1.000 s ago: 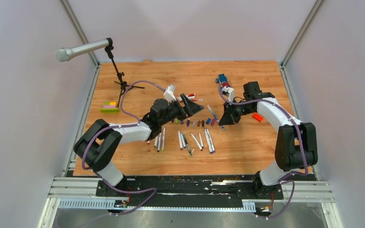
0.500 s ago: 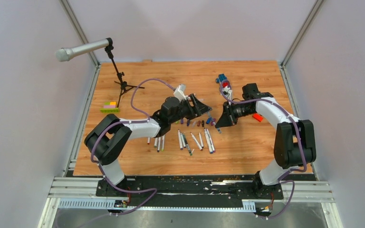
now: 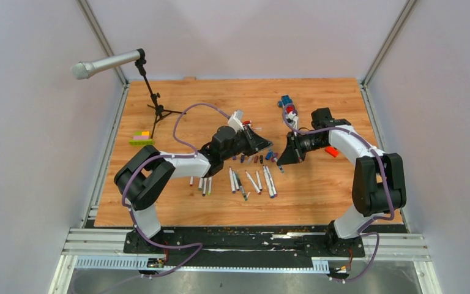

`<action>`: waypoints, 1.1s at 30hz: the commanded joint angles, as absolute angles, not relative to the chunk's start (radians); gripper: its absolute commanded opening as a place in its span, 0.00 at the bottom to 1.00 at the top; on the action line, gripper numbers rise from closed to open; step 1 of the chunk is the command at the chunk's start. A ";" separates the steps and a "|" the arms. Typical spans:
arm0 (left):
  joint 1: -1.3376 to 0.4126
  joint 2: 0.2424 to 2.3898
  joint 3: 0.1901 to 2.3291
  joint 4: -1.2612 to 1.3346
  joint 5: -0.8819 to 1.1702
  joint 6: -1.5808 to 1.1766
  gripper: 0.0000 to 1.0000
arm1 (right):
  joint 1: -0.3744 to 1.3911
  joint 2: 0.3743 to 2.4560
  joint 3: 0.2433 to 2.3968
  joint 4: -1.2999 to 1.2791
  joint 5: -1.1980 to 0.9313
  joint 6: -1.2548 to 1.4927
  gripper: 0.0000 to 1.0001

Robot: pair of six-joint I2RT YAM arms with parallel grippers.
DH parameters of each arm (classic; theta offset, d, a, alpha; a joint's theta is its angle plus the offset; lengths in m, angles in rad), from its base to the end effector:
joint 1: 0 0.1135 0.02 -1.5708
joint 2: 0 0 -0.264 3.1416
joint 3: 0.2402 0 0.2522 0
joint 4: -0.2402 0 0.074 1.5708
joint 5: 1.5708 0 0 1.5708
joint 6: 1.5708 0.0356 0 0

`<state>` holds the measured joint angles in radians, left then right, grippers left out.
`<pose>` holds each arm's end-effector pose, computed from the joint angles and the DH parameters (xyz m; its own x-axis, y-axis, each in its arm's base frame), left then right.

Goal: Open the pen caps
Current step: Open the pen cap from the pen.

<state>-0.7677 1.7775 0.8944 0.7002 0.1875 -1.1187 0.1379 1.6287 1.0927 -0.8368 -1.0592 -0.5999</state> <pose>0.2711 -0.2709 0.2009 -0.7896 -0.4662 -0.3991 0.2380 0.3668 -0.8993 0.2874 0.0712 0.2139 -0.6677 -0.3717 -0.6450 -0.7440 0.3047 0.5946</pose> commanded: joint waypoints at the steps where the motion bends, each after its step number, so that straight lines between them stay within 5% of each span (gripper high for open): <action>1: -0.768 1.744 0.901 0.715 0.152 -1.076 0.03 | 0.142 1.624 1.108 -0.861 -1.143 -0.645 0.00; 3: -0.771 1.741 0.896 0.728 0.155 -1.073 0.00 | 0.142 1.627 1.108 -0.869 -1.162 -0.650 0.05; 8: -0.794 1.743 0.892 0.765 0.167 -1.063 0.00 | 0.143 1.608 1.090 -0.823 -1.176 -0.588 0.47; 13: -0.825 1.746 0.896 0.776 0.166 -1.049 0.00 | 0.143 1.607 1.073 -0.768 -1.183 -0.519 0.51; 17: -0.830 1.751 0.898 0.792 0.164 -1.050 0.00 | 0.143 1.616 1.061 -0.731 -1.180 -0.477 0.47; 18: -0.830 1.751 0.904 0.793 0.164 -1.049 0.00 | 0.144 1.618 1.059 -0.726 -1.180 -0.472 0.40; 20: -0.829 1.742 0.910 0.788 0.153 -1.033 0.00 | 0.147 1.626 1.058 -0.724 -1.187 -0.468 0.06; 21: -0.824 1.730 0.914 0.774 0.140 -1.019 0.00 | 0.150 1.629 1.057 -0.727 -1.189 -0.469 0.00; 33: -0.500 1.450 0.895 0.702 -0.067 -1.022 0.00 | 0.274 1.649 1.073 -0.829 -1.193 -0.591 0.00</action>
<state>-0.6292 1.5810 0.8719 0.6468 0.1272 -1.0416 0.2432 1.6352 1.0805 -0.7464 -1.1755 -0.5278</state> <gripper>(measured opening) 0.180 0.099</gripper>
